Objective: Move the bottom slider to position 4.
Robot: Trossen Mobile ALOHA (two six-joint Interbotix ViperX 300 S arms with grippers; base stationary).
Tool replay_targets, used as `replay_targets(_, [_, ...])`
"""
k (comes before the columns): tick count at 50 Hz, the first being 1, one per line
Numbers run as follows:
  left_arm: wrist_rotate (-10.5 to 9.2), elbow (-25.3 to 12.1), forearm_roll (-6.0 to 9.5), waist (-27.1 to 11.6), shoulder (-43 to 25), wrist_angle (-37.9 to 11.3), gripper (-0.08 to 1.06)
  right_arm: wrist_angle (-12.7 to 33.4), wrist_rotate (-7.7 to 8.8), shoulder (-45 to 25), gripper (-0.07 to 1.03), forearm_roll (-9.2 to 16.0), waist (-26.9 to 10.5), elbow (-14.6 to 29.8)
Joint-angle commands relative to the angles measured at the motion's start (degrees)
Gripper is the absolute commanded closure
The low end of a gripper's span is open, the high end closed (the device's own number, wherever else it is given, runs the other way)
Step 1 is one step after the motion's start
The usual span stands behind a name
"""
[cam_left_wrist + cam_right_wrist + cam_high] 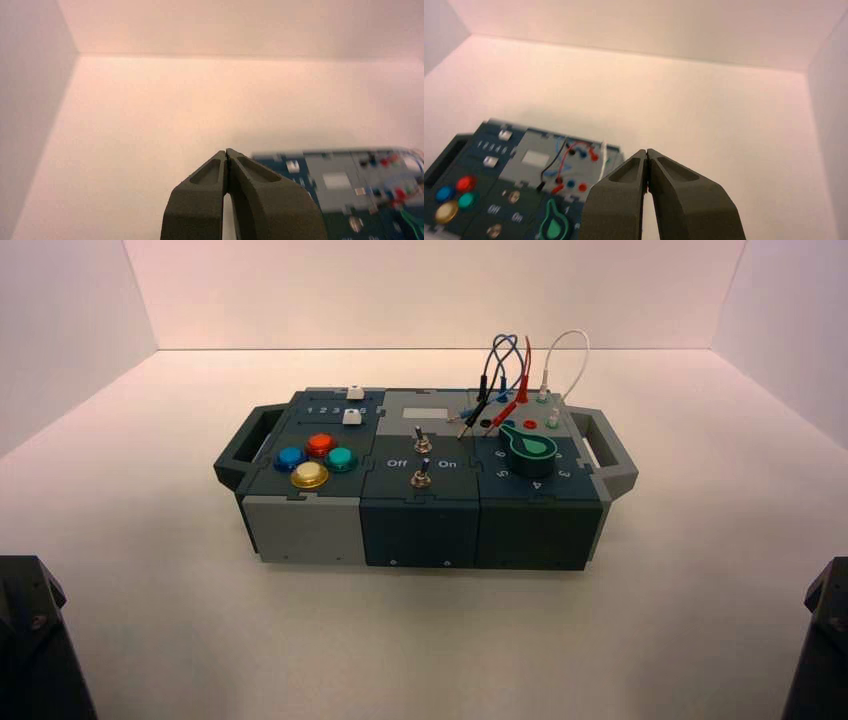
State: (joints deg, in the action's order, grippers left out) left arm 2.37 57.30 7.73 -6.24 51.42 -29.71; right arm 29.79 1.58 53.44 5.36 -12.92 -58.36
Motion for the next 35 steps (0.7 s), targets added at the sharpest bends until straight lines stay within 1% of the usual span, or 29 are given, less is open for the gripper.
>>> replay_targets(1, [0.44, -2.5, 0.00, -2.5, -2.9, -3.3, 1.01, 1.0, -0.18, -3.3, 0.99, 0.6, -3.1, 2.7])
replay_targets(6, [0.53, -3.1, -0.09, -4.7, -5.1, -5.4, 1.01, 2.0, -0.18, -5.8, 0.99, 1.7, -5.8, 3.3])
replay_targets(9, [0.44, -3.3, -0.09, -6.1, -7.3, -6.3, 1.01, 2.5, -0.18, -8.2, 0.99, 3.6, -8.9, 3.8])
replay_targets(17, [0.44, -4.8, 0.00, -7.0, -12.0, -7.7, 1.01, 2.8, -0.18, -13.3, 0.99, 7.2, -14.6, 5.4])
replay_targets(20, [0.35, -5.7, 0.09, -7.2, -13.8, -8.1, 1.01, 2.7, -0.26, -15.6, 0.99, 9.5, -16.4, 6.3])
replay_targets(23, [0.35, -6.4, 0.18, -7.4, -15.2, -8.3, 1.01, 2.7, -0.35, -17.7, 0.99, 11.5, -17.4, 7.2])
replay_targets(24, [0.00, -7.5, 0.44, -7.6, -17.0, -9.0, 1.01, 2.7, -0.35, -20.0, 0.99, 13.8, -17.8, 8.3])
replay_targets(25, [0.00, -7.6, 0.44, -7.6, -17.3, -9.1, 1.01, 2.7, -0.44, -20.4, 0.99, 14.2, -17.8, 8.4])
replay_targets(28, [-0.18, -8.6, 0.53, -8.0, -19.3, -9.8, 1.01, 2.7, -0.35, -22.7, 0.99, 16.6, -17.8, 9.4])
replay_targets(30, [-0.26, -9.0, 0.62, -8.0, -20.0, -10.0, 1.01, 2.6, -0.35, -23.5, 0.99, 17.3, -17.9, 9.8])
replay_targets(31, [-0.62, -9.9, 0.70, -8.1, -22.3, -10.6, 1.01, 2.5, -0.35, -25.8, 0.99, 19.1, -17.9, 11.0])
replay_targets(35, [-0.70, -10.5, 0.88, -8.3, -23.9, -11.1, 1.01, 2.5, -0.35, -28.0, 0.99, 21.0, -18.4, 11.8])
